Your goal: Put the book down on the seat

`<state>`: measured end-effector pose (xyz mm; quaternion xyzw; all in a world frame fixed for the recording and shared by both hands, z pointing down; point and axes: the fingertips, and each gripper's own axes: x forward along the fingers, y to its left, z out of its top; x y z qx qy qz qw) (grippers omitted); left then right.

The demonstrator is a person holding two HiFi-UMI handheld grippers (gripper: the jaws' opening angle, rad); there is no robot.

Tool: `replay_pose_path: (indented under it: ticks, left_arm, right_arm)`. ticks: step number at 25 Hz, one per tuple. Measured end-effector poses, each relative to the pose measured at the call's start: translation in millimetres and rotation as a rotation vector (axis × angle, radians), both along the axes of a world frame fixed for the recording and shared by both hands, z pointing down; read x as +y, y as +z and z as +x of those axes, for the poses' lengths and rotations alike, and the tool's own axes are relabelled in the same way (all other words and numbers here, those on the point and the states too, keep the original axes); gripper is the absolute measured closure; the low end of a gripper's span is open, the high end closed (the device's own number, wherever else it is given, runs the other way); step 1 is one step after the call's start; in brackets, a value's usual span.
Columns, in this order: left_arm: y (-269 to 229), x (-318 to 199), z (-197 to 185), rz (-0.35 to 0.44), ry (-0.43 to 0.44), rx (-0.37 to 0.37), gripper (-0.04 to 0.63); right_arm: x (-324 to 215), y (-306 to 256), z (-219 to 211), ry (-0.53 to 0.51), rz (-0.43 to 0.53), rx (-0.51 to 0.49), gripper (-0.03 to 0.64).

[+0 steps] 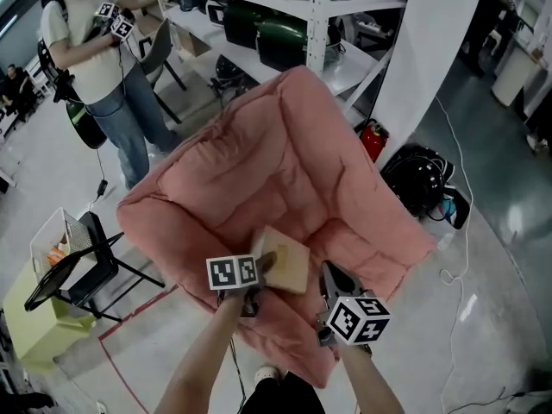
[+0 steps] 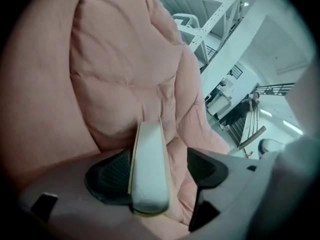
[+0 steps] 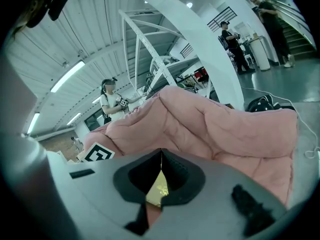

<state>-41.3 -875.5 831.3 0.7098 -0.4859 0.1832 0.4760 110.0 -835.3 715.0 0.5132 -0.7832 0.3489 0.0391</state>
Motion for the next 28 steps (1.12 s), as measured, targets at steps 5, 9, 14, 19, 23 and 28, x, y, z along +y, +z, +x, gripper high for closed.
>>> replay_pose_path:
  ticks: [5,9,14,19,23,28]
  left_arm:
    - [-45,14,-10,0.074,0.005,-0.027,0.252]
    - [-78,36,-7,0.109,0.007,0.006,0.253]
    - [-113,70,6,0.149,0.041,0.034,0.292]
    - [-145,96,16,0.21,0.08,0.017,0.355]
    - [-180,118,22,0.273,0.081,0.01,0.401]
    - [-236,150,25,0.41,0.112,-0.026,0.463]
  right_arm:
    - [6,-29,-9,-0.003,0.023,-0.014,0.604]
    - [16,-54,-17,-0.001,0.044,-0.025,0.604]
    - [40,-78,-22,0.003,0.05,-0.016,0.604]
    - [63,-104,-30,-0.003,0.064,-0.004,0.604]
    - [88,-122,-34,-0.006,0.07,0.001,0.604]
    - [130,-138,-40,0.011,0.063,0.015,0.604]
